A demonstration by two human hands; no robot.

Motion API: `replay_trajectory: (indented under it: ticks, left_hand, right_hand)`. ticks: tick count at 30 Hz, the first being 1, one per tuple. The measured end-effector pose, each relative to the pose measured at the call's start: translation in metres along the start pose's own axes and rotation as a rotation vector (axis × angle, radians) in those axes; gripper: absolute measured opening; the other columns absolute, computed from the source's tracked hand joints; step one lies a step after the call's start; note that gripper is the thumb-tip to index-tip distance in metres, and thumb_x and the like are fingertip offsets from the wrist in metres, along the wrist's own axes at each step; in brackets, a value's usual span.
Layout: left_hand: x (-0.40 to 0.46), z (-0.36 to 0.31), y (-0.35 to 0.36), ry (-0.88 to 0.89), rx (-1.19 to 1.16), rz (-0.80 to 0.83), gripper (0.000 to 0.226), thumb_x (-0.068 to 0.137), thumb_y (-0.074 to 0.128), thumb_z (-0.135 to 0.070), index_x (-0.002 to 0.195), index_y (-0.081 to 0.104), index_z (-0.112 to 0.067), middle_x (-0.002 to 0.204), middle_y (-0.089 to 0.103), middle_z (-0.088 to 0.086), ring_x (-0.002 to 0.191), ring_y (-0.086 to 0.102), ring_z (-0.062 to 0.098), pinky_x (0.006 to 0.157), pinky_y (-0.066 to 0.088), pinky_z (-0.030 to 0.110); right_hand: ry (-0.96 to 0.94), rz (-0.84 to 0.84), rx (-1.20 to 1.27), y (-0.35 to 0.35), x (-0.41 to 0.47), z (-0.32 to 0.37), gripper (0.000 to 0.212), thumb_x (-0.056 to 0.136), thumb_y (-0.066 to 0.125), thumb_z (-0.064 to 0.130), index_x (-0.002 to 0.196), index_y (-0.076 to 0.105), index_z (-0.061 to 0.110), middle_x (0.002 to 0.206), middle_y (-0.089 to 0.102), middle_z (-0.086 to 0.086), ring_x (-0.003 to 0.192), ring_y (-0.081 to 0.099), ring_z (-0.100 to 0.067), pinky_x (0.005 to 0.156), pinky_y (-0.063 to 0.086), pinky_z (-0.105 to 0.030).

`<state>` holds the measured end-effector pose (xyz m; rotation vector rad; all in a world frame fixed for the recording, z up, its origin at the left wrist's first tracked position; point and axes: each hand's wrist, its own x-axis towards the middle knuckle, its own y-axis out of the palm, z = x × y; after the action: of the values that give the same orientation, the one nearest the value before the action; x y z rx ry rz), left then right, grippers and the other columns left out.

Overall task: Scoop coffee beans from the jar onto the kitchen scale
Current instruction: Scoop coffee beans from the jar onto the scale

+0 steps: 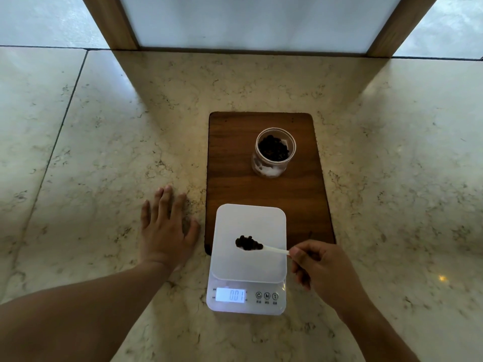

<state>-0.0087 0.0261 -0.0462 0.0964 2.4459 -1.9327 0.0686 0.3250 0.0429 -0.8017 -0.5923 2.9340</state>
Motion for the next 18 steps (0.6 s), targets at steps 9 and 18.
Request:
replay_trajectory:
  ticks: [9, 18]
  left_hand:
    - [-0.001, 0.000, -0.001, 0.000, 0.013, 0.009, 0.070, 0.091, 0.028, -0.057, 0.151, 0.030, -0.022, 0.165, 0.018, 0.011, 0.154, 0.002, 0.025, 0.124, 0.001, 0.049]
    - [-0.001, 0.000, -0.002, -0.003, 0.022, 0.022, 0.070, 0.092, 0.027, -0.058, 0.152, 0.027, -0.023, 0.166, 0.015, 0.010, 0.154, 0.000, 0.024, 0.124, 0.002, 0.050]
  right_hand:
    - [-0.122, -0.116, -0.032, 0.008, 0.000, -0.014, 0.030, 0.096, 0.062, 0.009, 0.071, 0.071, 0.021, 0.060, 0.069, -0.001, 0.044, 0.054, -0.007, 0.046, 0.043, -0.018]
    - [-0.214, -0.224, -0.086, 0.008, -0.002, -0.015, 0.023, 0.096, 0.065, 0.016, 0.078, 0.072, 0.028, 0.062, 0.070, 0.007, 0.048, 0.058, -0.009, 0.045, 0.043, -0.016]
